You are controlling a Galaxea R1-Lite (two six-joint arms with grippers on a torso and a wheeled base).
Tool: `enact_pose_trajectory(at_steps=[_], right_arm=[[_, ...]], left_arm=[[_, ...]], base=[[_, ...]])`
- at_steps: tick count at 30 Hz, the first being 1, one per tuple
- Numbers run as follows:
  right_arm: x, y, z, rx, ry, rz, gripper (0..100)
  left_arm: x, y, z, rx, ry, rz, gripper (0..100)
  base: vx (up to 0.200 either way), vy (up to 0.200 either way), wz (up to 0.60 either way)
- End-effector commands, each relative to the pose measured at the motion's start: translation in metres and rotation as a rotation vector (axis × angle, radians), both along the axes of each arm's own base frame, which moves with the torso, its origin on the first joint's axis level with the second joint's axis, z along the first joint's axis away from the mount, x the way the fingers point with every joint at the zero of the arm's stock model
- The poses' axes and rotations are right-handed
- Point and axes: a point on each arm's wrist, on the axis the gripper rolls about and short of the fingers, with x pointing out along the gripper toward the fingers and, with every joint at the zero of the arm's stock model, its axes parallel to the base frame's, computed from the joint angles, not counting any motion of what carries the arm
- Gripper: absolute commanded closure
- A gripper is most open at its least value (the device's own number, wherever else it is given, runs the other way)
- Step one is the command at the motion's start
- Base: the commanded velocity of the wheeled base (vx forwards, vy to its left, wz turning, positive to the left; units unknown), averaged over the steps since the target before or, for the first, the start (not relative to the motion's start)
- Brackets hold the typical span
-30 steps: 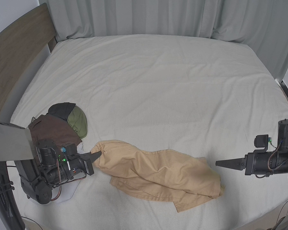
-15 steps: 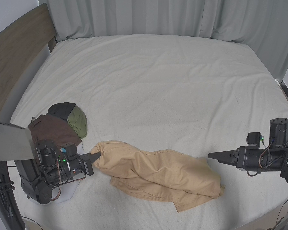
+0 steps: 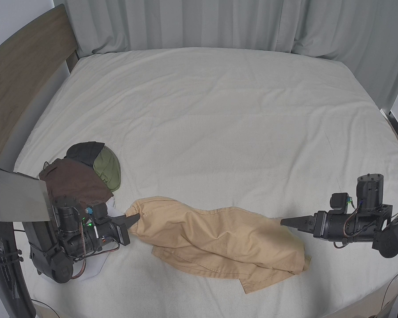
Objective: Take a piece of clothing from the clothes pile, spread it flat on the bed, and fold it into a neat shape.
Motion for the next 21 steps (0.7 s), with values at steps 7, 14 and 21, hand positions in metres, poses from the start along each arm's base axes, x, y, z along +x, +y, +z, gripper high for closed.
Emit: enact_pose_trajectory(at_steps=[7, 14, 21], right_arm=[[0.011, -0.014, -0.044, -0.048, 0.102, -0.053, 0], [0.002, -0.020, -0.057, -0.101, 0.129, -0.033, 0], [0.004, -0.019, -0.065, -0.123, 0.151, -0.037, 0]], left_arm=[[0.000, 0.000, -0.001, 0.001, 0.001, 0.000, 100], [0.000, 0.001, -0.001, 0.002, 0.004, 0.001, 100], [0.000, 0.001, -0.001, 0.003, 0.003, 0.001, 100]], base=[[0.000, 0.000, 0.00], [0.000, 0.000, 0.00], [0.000, 0.000, 0.00]])
